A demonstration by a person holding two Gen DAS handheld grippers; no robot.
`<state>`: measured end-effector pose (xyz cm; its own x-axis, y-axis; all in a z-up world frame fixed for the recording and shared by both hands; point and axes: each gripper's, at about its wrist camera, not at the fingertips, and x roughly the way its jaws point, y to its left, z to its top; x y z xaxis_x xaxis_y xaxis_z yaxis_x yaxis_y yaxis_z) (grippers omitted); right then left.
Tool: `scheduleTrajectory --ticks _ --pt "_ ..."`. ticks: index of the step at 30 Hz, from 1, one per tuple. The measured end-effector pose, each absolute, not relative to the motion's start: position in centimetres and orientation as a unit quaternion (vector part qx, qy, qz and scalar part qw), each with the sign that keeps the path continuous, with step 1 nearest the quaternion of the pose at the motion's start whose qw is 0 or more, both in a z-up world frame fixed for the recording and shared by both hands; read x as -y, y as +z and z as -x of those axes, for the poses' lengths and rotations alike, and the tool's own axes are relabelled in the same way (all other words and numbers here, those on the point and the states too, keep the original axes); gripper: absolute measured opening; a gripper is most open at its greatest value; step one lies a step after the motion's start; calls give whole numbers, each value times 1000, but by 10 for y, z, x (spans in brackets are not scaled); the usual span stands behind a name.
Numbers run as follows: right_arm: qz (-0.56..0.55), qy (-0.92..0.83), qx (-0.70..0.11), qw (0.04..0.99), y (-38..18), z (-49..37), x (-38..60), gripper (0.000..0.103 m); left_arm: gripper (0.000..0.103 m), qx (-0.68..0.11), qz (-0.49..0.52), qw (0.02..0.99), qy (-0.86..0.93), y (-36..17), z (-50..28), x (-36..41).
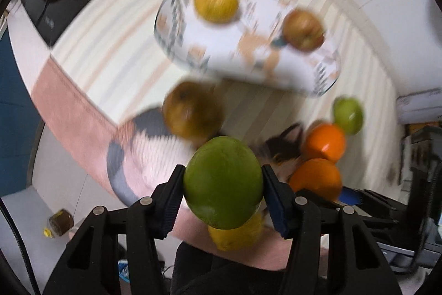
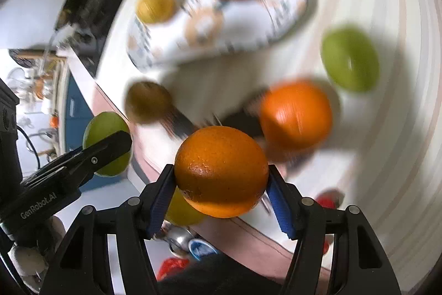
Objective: Organize fruits
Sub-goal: 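Carry both fruits onto the deer plate and open both tools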
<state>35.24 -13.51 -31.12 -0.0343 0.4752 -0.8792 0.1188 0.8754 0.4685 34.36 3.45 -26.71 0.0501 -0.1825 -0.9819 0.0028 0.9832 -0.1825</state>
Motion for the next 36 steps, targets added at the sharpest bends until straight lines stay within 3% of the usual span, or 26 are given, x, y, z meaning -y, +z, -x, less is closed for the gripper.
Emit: scheduleTrajectory --ticks 6,16,26,35,36 --pt "-221 153 -675 687 -292 -412 124 67 52 -666 59 741 -59 -244 -402 -41" --pt "-199 171 -678 687 -331 -489 73 67 52 -704 71 707 -11 -298 -482 -83" --pt "-198 178 -695 668 -367 -504 52 68 52 -726 99 680 -8 -332 -498 -89" --pt "-198 182 -706 655 -371 -502 54 69 52 -723 77 687 -6 -331 -501 -83" --pt "-198 182 -708 653 -370 -502 54 73 52 -723 76 687 -5 -331 -501 -82"
